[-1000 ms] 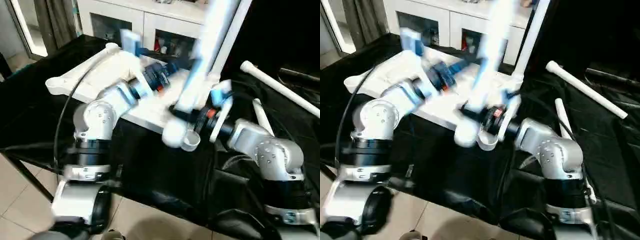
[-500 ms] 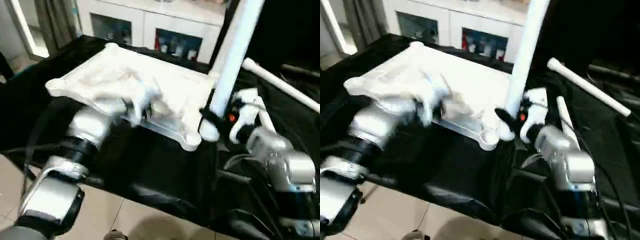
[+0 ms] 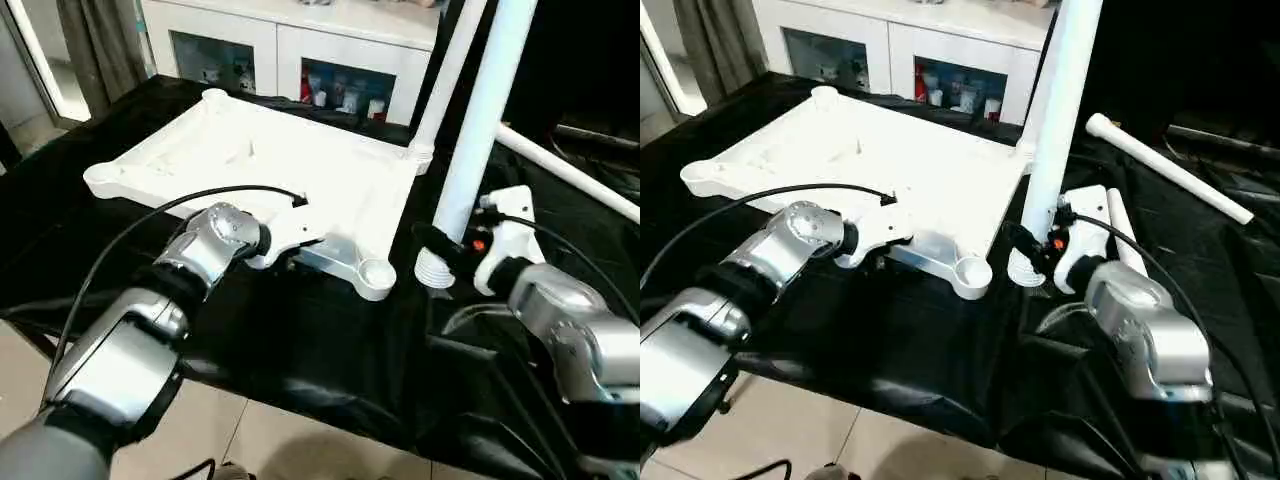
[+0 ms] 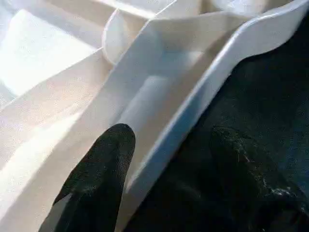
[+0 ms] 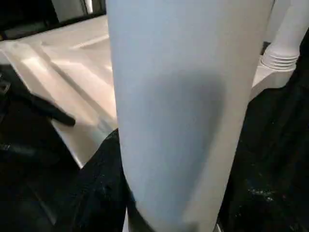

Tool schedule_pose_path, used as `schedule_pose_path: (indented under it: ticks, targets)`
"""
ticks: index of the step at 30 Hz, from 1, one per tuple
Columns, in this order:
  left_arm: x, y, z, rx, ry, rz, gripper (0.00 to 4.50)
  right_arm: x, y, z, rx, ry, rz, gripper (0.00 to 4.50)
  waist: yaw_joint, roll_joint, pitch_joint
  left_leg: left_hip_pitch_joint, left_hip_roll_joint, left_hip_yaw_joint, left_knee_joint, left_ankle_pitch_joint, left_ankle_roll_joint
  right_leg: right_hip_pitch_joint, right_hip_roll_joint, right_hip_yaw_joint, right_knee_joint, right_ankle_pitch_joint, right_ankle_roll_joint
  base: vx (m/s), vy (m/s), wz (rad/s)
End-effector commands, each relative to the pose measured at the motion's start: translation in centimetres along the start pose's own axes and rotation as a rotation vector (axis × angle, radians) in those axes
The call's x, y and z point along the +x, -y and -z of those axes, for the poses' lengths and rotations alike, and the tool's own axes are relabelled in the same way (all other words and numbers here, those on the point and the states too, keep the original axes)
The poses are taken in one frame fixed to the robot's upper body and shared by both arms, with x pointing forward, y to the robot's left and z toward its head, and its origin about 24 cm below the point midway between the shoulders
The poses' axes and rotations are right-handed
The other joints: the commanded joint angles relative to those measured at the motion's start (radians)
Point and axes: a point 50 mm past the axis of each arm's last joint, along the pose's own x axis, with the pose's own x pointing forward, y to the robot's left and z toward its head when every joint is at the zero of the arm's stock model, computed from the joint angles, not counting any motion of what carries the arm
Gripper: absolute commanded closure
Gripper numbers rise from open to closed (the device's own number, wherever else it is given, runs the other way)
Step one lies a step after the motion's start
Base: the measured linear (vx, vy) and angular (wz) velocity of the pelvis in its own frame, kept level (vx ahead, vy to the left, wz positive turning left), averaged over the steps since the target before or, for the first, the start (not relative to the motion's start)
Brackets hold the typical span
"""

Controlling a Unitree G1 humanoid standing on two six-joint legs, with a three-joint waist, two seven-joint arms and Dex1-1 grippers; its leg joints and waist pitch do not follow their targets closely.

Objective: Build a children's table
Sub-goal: Pick table leg

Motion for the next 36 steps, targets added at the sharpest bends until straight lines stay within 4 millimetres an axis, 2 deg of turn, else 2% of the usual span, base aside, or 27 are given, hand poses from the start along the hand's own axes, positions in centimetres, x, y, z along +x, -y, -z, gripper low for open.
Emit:
schedule_pose_path:
  ticks: [1,6,8,11,13,14,20,24,25,26,29,31,36]
  targets:
    - [0.4,-0.2,-0.7,0.043,-0.006,-0.005,1.51,-0.9,0.0,-0.5,-0.019,-0.002,0.006,2.59,-0.001,0.0,-0.079,0.014,0.012,0.003,-0.061,-0.162,0.002,0.064,-0.054,0.045,-0.071,-0.139,-0.18,0.0,0.0,0.0]
    - [0.9,0.3,-0.4,0.045,-0.038,0.033,1.51,-1.4,0.0,-0.4,-0.028,-0.024,-0.001,2.59,-0.003,-0.002,-0.079,0.011,0.013,0.002,-0.061,-0.152,0.015,0.064,-0.057,0.044,-0.071,-0.144,-0.185,0.0,0.0,0.0]
    - [0.9,0.6,-0.3,0.03,-0.058,0.103,1.81,-1.4,0.1,-0.7,-0.039,-0.027,-0.001,2.59,-0.003,-0.003,-0.078,0.014,0.013,0.003,-0.06,-0.165,0.016,0.062,-0.058,0.045,-0.075,-0.166,-0.184,0.0,0.0,0.0]
    - [0.8,0.7,-0.3,0.029,-0.075,0.159,2.0,-1.4,0.2,-0.9,-0.047,-0.025,0.002,2.59,-0.003,-0.005,-0.078,0.013,0.012,0.003,-0.06,-0.162,0.02,0.061,-0.059,0.044,-0.076,-0.176,-0.182,0.0,0.0,0.0]
    - [0.4,0.9,-0.2,0.029,-0.112,0.284,2.29,-1.2,0.4,-1.1,-0.051,-0.021,0.007,2.59,-0.002,-0.003,-0.079,0.012,0.012,0.002,-0.061,-0.147,0.021,0.062,-0.06,0.044,-0.073,-0.152,-0.188,0.0,0.0,0.0]
    - [0.2,1.0,-0.2,0.025,-0.124,0.318,2.29,-1.1,0.4,-1.1,-0.053,-0.02,0.009,2.59,-0.001,-0.003,-0.079,0.011,0.012,0.002,-0.061,-0.144,0.02,0.063,-0.06,0.044,-0.072,-0.144,-0.192,0.0,0.0,0.0]
    - [-0.3,1.0,-0.7,0.043,-0.167,0.442,2.76,-0.2,0.4,-1.0,-0.057,-0.017,0.013,2.59,0.004,0.007,-0.078,0.015,0.015,0.001,-0.062,-0.159,0.016,0.064,-0.063,0.045,-0.067,-0.096,-0.234,0.0,0.0,0.0]
    - [-0.5,0.9,-0.6,0.05,-0.186,0.469,3.01,0.2,0.2,-1.1,-0.061,-0.012,0.01,2.59,0.004,0.006,-0.077,0.015,0.014,0.001,-0.063,-0.176,0.01,0.066,-0.064,0.045,-0.07,-0.117,-0.232,0.0,0.0,0.0]
    - [-0.5,1.0,-0.6,0.056,-0.193,0.472,3.2,0.3,0.2,-1.0,-0.065,-0.011,0.01,2.59,0.006,0.009,-0.077,0.015,0.014,0.0,-0.063,-0.178,0.011,0.066,-0.064,0.044,-0.068,-0.115,-0.235,0.0,0.0,0.0]
    - [-0.4,1.2,-0.3,0.064,-0.206,0.475,3.23,0.4,0.2,-0.8,-0.066,-0.011,0.013,2.59,0.007,0.012,-0.077,0.015,0.015,0.0,-0.063,-0.181,0.009,0.066,-0.065,0.044,-0.068,-0.115,-0.236,0.0,0.0,0.0]
    - [-0.1,1.7,0.5,0.067,-0.228,0.459,3.33,0.7,0.1,-0.6,-0.06,-0.001,0.02,2.59,0.006,0.01,-0.078,0.013,0.014,-0.001,-0.064,-0.185,0.009,0.068,-0.063,0.043,-0.067,-0.103,-0.239,0.0,0.0,0.0]
    - [-0.1,1.8,0.8,0.061,-0.233,0.459,3.57,0.7,0.1,-0.5,-0.055,0.003,0.022,2.59,0.006,0.011,-0.079,0.013,0.014,-0.001,-0.064,-0.178,0.012,0.069,-0.063,0.043,-0.066,-0.095,-0.24,0.0,0.0,0.0]
    - [0.1,2.2,1.4,-0.068,-0.171,0.438,3.91,0.9,0.0,-0.5,-0.006,0.026,0.035,2.59,0.004,0.011,-0.078,0.015,0.014,0.0,-0.065,-0.189,0.014,0.066,-0.063,0.043,-0.068,-0.112,-0.246,0.0,0.0,0.0]
